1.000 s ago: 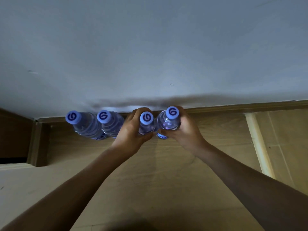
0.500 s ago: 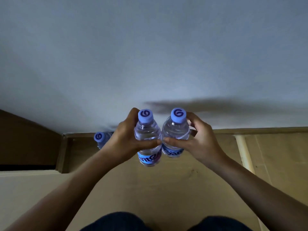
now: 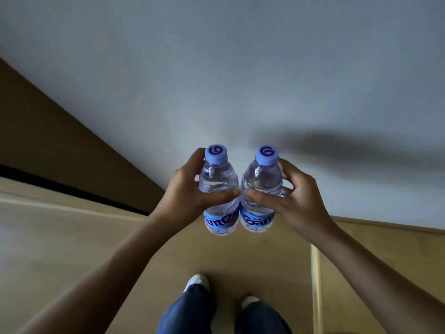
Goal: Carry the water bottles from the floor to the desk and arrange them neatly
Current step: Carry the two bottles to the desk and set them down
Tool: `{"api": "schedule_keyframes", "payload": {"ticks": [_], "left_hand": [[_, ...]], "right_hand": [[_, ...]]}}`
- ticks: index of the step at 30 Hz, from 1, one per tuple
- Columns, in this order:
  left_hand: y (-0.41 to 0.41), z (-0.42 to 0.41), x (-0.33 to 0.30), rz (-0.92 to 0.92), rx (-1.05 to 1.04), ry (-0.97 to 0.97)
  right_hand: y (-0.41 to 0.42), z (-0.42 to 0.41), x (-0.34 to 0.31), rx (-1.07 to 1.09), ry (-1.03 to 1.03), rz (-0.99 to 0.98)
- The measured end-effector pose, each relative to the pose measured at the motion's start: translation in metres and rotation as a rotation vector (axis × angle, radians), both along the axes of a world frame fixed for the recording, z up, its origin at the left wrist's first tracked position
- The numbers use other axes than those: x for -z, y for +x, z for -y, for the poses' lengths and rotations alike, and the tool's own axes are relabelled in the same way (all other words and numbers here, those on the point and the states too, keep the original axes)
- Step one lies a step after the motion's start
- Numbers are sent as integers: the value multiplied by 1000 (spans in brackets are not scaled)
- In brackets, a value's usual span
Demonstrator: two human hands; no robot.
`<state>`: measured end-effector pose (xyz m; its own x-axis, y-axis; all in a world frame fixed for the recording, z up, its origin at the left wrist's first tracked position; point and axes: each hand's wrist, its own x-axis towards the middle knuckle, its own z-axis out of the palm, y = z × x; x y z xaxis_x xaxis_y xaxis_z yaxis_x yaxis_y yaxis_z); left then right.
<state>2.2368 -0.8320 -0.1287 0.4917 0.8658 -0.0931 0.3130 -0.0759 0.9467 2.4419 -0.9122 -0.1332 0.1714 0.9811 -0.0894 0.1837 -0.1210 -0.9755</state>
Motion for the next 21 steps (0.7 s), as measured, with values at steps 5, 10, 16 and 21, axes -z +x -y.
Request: {"api": "schedule_keyframes", "payload": {"ticks": [5,10,16,21], "left_hand": [[-38,17,-138,5,-101,45],[-83,55,-226,48,-254,97],[-151,120,-272,86,-573,143],[-223,172,-284,103,-804,147]], "right_hand": [[-30,-3,-134,-130,33,-26],[-72,5,-217,-246,82,-22],[-149,13,-273,-464,120,-10],[-235,20,-289,-654,109,-58]]}}
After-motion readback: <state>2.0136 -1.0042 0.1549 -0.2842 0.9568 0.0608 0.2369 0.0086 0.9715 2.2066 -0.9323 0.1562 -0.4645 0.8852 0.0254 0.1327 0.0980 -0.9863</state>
